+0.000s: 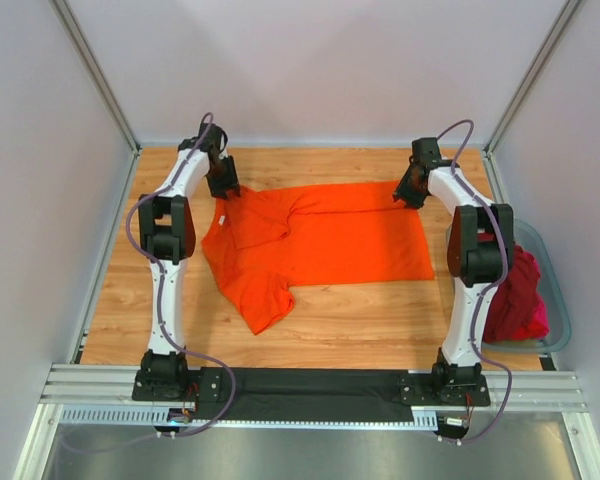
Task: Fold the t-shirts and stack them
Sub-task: Fold the tshirt
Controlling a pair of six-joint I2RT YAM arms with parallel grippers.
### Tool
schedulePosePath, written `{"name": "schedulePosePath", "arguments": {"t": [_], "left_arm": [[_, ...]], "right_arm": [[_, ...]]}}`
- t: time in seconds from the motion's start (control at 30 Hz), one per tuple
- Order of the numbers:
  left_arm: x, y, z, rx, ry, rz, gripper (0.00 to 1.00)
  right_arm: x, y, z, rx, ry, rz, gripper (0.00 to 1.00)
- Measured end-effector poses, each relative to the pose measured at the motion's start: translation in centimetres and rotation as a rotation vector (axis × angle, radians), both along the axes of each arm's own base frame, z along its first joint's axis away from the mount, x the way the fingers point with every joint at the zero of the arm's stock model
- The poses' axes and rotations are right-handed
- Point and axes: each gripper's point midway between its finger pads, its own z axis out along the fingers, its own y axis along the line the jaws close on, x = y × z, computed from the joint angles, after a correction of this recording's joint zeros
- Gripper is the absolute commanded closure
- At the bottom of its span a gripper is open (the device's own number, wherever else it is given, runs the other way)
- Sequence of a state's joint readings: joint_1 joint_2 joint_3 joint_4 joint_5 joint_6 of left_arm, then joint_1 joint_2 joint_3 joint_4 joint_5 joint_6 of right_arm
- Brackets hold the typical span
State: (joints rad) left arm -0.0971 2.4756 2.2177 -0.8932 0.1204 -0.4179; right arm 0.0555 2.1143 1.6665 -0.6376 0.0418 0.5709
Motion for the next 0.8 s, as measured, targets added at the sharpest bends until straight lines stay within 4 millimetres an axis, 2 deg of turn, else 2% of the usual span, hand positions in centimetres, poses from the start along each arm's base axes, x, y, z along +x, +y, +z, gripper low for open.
{"name": "schedulePosePath", "arguments": {"t": [0.1,0.3,0.37,0.47,0.57,0.67,0.7,0.8], "left_arm": [[0.2,0.4,0.1,0.011,-0.002,0.026,0.5],[0.8,1.3,-0.2,0.002,0.008,0.106,0.51],[1.4,1.9,-0.1,-0.005,0.002,0.144,0.51],[2.1,2.8,0.0,-0.007,-0.008,0.193,0.51],[2.2,3.4,0.0,-0.014,-0.005,0.224,0.49],[2.2,3.5,0.3,-0.027,-0.008,0.227,0.41],[2.2,3.6,0.6,-0.03,-0.013,0.226,0.37],[1.4,3.7,3.0,-0.031,-0.029,0.231,0.36]], "right_arm": [[1.3,-0.9,0.1,-0.033,-0.02,-0.041,0.62],[2.7,-3.3,-2.8,-0.092,0.055,-0.153,0.63],[3.2,-4.2,-2.3,-0.112,0.047,-0.195,0.64],[2.6,-5.3,-3.0,-0.134,0.078,-0.262,0.64],[2.6,-5.5,-3.0,-0.123,0.078,-0.298,0.63],[2.5,-5.2,-2.9,-0.105,0.082,-0.299,0.63],[2.3,-5.0,-2.8,-0.1,0.092,-0.295,0.63],[1.7,-4.8,-0.9,-0.093,0.125,-0.297,0.62]]}}
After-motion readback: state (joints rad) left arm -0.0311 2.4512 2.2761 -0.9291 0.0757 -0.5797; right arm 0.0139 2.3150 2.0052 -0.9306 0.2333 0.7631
